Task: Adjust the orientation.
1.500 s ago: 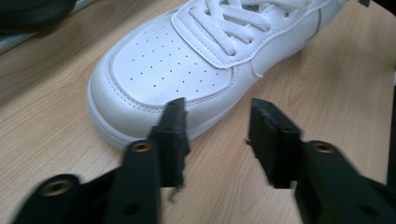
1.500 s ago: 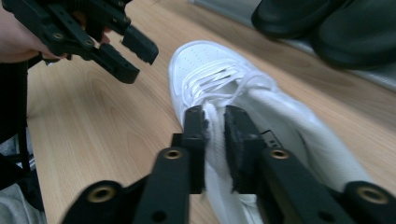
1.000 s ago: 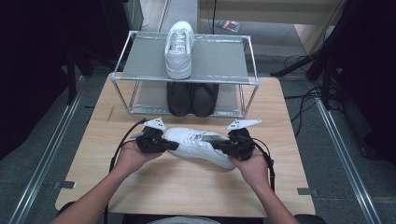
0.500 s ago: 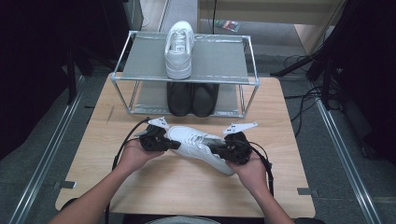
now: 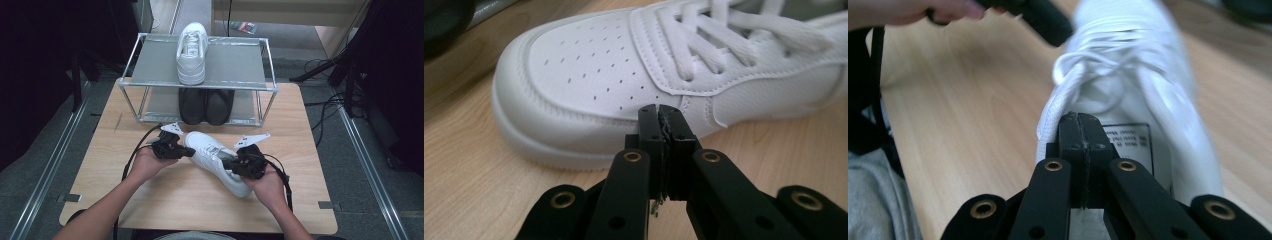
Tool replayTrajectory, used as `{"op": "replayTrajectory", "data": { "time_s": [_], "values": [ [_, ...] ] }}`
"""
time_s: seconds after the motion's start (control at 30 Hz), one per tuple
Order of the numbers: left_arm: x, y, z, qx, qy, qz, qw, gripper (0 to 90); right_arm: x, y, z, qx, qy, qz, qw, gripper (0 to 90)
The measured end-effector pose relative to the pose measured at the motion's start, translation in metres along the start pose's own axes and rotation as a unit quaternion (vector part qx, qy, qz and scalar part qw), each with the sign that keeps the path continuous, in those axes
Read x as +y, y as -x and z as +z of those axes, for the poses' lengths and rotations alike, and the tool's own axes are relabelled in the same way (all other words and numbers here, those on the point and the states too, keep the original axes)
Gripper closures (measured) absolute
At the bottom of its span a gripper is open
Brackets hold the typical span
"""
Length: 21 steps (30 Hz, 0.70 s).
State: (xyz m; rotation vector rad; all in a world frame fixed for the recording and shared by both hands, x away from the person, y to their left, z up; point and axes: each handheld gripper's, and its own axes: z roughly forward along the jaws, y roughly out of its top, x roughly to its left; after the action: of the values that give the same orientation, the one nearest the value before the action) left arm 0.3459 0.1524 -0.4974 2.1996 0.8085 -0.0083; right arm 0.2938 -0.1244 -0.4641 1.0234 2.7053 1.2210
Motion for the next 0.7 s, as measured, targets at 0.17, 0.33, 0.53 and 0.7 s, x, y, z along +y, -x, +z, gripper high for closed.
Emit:
{"op": "replayTrajectory", "data": {
  "time_s": [0.17,0.33,0.53,0.7],
  "values": [
    [0.004,-0.001,0.007,0.000,0.000,-0.002,1.0000,89.1,0.001,-0.014,0.008,0.007,-0.008,-0.022,0.9997,90.0],
    [0.005,0.001,0.003,-0.009,0.001,0.001,1.0000,89.3,0.002,-0.011,0.006,0.009,-0.001,-0.022,0.9997,90.0],
    [0.003,0.012,-0.008,-0.025,0.019,-0.003,0.9995,89.1,0.001,-0.004,-0.015,0.006,0.032,-0.014,0.9994,90.0],
    [0.002,0.024,-0.007,-0.032,0.011,0.010,0.9994,88.5,-0.001,0.002,-0.029,-0.006,0.055,-0.009,0.9984,90.0]
  ]
}}
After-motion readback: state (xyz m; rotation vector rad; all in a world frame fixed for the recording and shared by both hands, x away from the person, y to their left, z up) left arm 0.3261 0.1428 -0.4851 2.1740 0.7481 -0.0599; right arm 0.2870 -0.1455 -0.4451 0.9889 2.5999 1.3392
